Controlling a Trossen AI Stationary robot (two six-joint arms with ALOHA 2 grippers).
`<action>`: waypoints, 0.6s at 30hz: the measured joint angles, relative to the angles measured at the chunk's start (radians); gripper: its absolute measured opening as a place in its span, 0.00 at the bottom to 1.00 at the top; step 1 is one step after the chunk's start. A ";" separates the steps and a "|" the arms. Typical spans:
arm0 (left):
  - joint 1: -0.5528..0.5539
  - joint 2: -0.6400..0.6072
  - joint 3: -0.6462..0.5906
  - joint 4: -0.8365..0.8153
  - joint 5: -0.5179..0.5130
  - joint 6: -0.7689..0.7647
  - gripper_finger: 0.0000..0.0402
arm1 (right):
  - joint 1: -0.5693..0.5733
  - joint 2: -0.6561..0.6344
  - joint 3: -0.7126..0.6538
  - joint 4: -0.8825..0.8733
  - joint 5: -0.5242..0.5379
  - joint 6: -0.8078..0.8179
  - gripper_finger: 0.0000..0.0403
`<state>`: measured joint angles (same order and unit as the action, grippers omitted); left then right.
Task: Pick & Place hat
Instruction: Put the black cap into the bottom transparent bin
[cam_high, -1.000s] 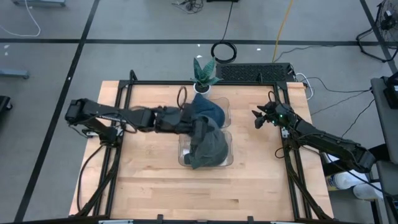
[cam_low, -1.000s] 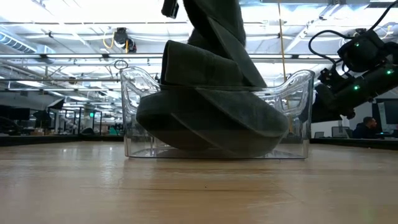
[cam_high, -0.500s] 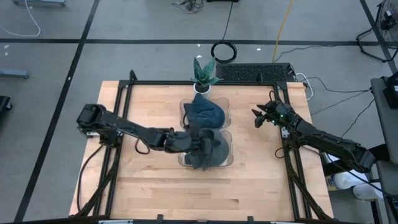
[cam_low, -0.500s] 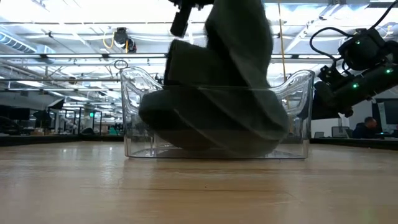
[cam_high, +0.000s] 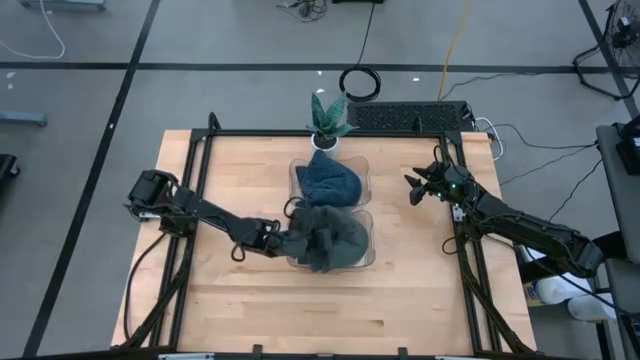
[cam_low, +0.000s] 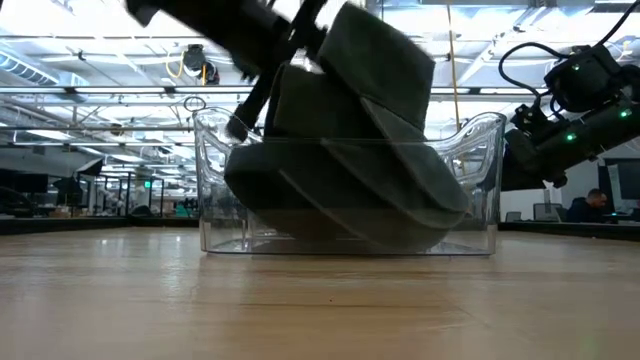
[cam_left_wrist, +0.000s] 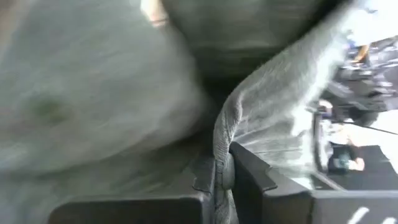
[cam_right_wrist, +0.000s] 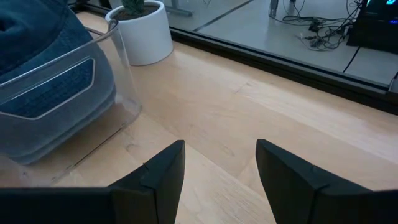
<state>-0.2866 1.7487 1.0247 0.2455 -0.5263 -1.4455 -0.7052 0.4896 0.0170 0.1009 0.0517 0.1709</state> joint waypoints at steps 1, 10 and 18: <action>-0.004 0.001 -0.016 -0.005 0.000 -0.018 0.07 | 0.000 0.000 0.000 0.000 0.000 0.000 0.46; 0.004 -0.002 -0.105 -0.064 0.054 -0.164 0.07 | 0.000 0.000 0.000 0.000 0.000 0.000 0.46; 0.030 -0.002 -0.106 -0.034 0.093 -0.130 0.13 | 0.000 0.000 0.000 0.000 0.000 0.000 0.46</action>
<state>-0.2564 1.7471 0.9183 0.2113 -0.4337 -1.5757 -0.7052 0.4896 0.0170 0.1009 0.0513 0.1707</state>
